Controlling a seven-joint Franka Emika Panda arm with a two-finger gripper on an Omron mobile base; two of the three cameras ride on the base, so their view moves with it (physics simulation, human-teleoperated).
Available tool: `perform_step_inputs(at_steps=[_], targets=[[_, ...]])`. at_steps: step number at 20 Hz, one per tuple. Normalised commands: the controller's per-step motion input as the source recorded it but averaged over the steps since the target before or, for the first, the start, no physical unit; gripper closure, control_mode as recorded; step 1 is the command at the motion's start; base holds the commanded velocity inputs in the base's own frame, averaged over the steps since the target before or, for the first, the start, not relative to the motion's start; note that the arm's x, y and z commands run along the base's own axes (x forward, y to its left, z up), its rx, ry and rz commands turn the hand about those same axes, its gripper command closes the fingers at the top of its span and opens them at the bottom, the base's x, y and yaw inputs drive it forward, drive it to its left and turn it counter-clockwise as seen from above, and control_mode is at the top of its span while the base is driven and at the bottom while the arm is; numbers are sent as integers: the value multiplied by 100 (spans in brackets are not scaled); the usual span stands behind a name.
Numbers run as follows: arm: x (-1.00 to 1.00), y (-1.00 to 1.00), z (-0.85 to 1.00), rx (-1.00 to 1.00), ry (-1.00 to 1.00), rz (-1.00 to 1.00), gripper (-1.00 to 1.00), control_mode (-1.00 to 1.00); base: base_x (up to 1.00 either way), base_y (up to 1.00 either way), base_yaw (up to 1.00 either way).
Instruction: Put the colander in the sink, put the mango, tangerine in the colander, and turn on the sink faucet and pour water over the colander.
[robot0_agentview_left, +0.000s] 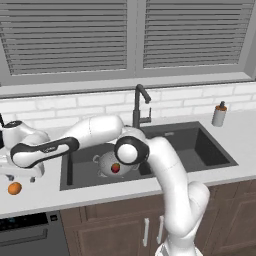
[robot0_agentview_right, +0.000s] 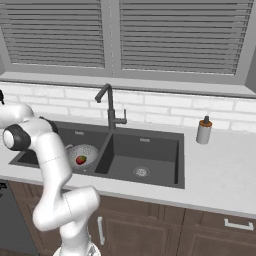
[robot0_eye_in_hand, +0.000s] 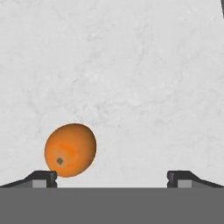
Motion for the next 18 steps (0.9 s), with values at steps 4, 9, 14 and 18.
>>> perform_step_inputs(at_steps=[4, 9, 14, 18], targets=[[0, 18, -35, 0, 0, 0, -100, -100, 0, 0, 0], [5, 9, -23, 0, 0, 0, -100, -100, 0, 0, 0], [6, 17, -10, 0, 0, 0, -100, -100, 0, 0, 0], [7, 14, -15, 0, 0, 0, -100, -100, 0, 0, 0]])
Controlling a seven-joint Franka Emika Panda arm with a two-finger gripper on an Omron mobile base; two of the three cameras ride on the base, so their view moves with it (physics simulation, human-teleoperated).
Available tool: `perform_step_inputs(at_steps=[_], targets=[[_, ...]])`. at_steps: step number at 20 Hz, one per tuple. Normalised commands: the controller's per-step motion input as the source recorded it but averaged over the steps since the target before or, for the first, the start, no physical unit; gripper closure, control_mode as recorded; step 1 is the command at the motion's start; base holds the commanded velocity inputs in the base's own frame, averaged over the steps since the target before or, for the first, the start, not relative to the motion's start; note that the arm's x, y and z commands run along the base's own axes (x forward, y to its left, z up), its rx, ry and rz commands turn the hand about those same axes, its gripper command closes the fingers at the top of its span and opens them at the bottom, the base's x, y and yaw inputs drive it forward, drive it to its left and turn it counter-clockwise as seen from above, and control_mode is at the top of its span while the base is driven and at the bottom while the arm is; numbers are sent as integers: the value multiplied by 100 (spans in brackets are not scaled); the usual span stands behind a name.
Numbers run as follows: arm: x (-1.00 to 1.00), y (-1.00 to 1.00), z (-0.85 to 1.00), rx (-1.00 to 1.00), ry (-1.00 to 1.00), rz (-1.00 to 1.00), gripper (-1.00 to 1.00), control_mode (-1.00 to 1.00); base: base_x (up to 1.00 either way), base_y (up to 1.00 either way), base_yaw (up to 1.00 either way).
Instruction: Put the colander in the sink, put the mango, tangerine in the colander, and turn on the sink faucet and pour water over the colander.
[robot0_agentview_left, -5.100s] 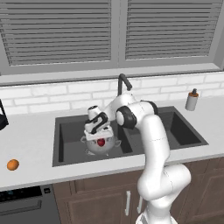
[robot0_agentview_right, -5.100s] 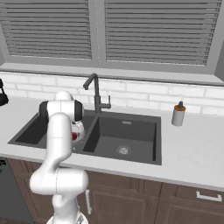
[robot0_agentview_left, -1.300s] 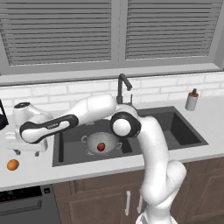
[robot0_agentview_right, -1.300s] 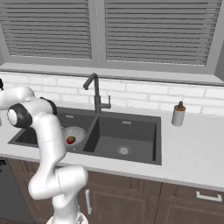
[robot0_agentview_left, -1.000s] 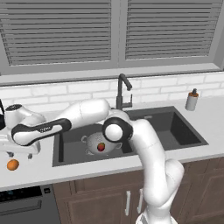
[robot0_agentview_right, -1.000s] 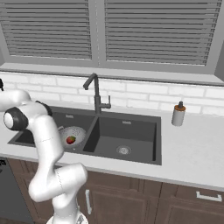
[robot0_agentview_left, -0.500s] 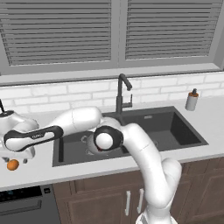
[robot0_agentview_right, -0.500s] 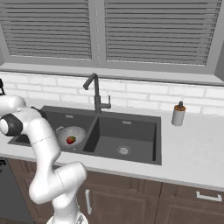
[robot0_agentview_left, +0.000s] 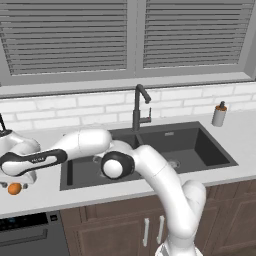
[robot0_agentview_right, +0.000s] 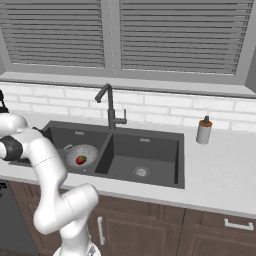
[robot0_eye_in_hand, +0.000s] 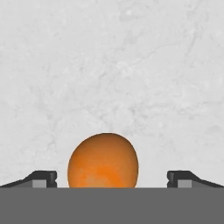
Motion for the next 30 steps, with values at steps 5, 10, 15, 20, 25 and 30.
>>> perform_step_inputs(at_steps=[5, 10, 15, 20, 25, 30], targets=[[1, 5, -26, 0, 0, 0, -100, -100, 0, 0, 0], [0, 0, -26, 0, 0, 0, 100, -100, 0, 0, 0], [0, -16, -18, -1, 0, 0, 100, -100, 0, 0, 0], [0, -67, 0, 0, 0, 0, 100, -100, 0, 0, 0], [0, -89, 6, 0, 0, 0, 100, -100, 0, 0, 0], [0, -95, 3, 0, 0, 0, 100, -100, 0, 0, 0]])
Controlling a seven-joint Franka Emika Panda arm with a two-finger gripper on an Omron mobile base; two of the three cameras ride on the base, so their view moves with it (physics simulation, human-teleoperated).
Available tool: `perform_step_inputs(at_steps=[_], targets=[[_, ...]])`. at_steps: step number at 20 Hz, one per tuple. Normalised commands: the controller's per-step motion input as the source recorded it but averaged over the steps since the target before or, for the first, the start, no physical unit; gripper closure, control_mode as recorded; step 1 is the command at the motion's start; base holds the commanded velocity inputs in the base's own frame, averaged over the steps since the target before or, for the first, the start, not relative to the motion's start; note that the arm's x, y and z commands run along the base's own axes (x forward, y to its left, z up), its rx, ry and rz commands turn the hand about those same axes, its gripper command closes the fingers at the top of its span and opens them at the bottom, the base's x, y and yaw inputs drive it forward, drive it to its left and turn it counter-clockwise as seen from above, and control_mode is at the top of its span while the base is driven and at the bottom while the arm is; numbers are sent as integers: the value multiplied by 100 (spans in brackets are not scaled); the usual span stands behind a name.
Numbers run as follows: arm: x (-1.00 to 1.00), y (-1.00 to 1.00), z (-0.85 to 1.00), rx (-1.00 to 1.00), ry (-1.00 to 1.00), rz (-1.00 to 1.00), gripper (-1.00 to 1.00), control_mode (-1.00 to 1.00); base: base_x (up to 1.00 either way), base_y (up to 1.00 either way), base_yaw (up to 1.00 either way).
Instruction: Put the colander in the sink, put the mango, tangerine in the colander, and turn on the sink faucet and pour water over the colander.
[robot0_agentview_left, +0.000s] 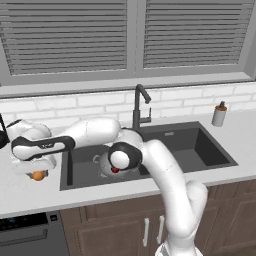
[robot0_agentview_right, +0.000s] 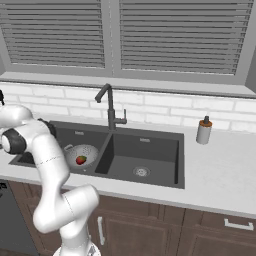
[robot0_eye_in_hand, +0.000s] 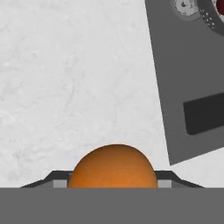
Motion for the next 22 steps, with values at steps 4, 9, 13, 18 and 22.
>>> perform_step_inputs(at_steps=[4, 9, 13, 18, 22], targets=[[0, -100, 0, 0, 0, 0, 100, -100, 0, 0, 0], [4, -100, 0, 0, 0, 0, 100, -100, 0, 0, 0], [11, -100, 0, 0, 0, 0, 100, -100, 0, 0, 0], [16, -99, 1, 0, 0, 0, 100, -100, 0, 0, 0], [45, -81, 0, 0, 3, 0, 100, -100, 0, 0, 0]])
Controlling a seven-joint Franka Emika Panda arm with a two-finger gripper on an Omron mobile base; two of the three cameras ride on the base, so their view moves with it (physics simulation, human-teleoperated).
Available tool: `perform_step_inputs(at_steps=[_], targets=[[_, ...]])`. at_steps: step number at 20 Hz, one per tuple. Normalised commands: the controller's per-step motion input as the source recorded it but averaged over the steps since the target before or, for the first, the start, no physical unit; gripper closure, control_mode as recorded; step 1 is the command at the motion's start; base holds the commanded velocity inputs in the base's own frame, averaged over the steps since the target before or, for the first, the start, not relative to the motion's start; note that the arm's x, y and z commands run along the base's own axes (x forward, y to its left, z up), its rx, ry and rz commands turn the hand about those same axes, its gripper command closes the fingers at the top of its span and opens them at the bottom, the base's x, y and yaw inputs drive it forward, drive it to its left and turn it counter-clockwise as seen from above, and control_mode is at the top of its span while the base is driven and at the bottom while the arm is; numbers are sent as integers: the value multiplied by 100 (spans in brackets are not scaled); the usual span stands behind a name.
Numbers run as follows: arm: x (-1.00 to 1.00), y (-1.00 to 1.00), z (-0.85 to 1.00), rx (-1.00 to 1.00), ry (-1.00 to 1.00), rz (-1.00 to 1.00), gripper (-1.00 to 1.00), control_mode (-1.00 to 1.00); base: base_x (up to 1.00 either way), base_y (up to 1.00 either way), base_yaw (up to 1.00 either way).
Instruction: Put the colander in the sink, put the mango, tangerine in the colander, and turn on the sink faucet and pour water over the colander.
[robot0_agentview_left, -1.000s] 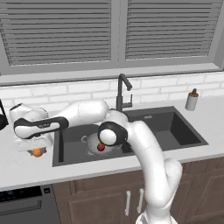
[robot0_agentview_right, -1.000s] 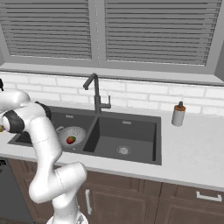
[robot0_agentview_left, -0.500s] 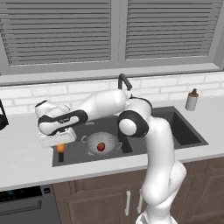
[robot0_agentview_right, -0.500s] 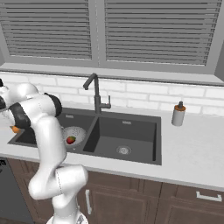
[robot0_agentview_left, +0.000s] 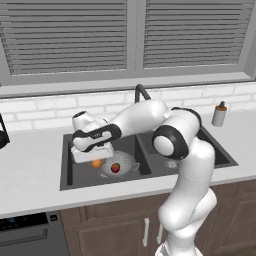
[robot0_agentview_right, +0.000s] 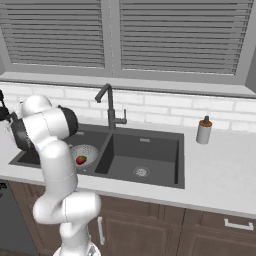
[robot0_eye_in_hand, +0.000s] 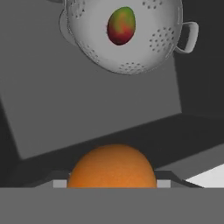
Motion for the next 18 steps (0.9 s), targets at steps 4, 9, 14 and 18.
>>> perform_step_inputs(at_steps=[4, 9, 14, 18], targets=[[70, -56, -3, 0, 7, 0, 100, -100, 0, 0, 0], [66, -33, -21, 0, 1, 0, 100, -100, 0, 0, 0], [54, -28, -35, 0, 6, 0, 100, -100, 0, 0, 0], [45, -19, -36, 0, 2, 0, 100, -100, 0, 0, 0]])
